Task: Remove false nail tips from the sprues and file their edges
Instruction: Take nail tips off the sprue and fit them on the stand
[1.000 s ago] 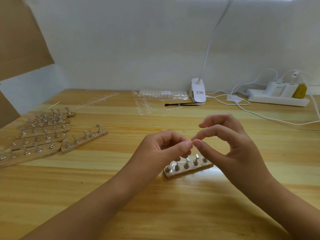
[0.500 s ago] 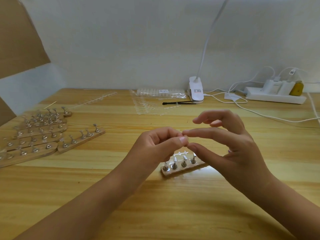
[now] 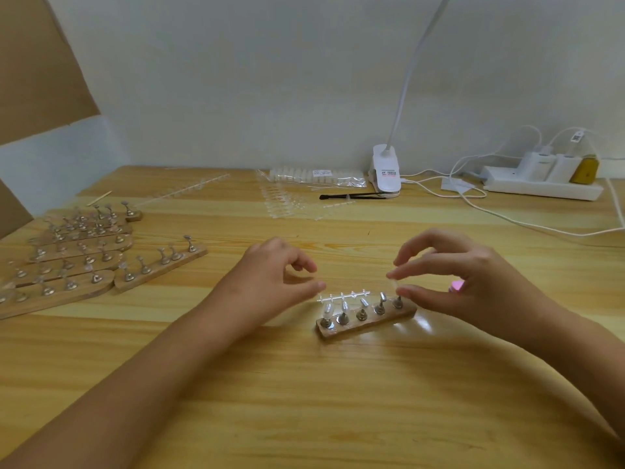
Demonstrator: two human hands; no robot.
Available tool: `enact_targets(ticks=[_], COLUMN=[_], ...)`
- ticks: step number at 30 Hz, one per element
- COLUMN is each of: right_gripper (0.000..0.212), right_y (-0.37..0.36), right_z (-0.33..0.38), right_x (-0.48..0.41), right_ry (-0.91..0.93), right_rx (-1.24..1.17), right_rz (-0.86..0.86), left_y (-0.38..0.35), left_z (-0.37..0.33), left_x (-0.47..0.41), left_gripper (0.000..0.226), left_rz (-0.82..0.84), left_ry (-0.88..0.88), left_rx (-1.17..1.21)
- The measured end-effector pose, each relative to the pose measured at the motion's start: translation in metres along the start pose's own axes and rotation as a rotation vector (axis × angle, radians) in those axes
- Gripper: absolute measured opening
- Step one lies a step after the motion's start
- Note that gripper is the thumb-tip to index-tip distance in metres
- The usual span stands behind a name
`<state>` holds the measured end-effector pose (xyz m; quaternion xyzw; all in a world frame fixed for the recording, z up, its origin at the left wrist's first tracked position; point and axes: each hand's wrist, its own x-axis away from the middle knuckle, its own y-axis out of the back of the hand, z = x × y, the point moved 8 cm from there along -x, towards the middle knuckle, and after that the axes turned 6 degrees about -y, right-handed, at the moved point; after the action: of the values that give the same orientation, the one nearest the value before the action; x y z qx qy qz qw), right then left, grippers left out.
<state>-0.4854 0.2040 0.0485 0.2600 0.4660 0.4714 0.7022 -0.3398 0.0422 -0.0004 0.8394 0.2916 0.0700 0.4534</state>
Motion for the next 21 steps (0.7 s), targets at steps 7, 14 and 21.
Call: enact_targets(ticks=[7, 14, 21], right_gripper=[0.031, 0.029, 0.029], right_y=[-0.007, -0.008, -0.013], right_z=[0.009, 0.014, 0.014], right_x=[0.001, 0.000, 0.000], right_ry=[0.031, 0.046, 0.064], right_rx=[0.066, 0.086, 0.119], right_rz=[0.025, 0.019, 0.036], left_y=[-0.009, -0.007, -0.006], left_z=[-0.002, -0.006, -0.009], left_x=[0.000, 0.000, 0.004], left_gripper=[0.016, 0.017, 0.018], left_rz=[0.007, -0.014, -0.031], left_ry=[-0.050, -0.054, -0.047], left_rx=[-0.064, -0.052, 0.051])
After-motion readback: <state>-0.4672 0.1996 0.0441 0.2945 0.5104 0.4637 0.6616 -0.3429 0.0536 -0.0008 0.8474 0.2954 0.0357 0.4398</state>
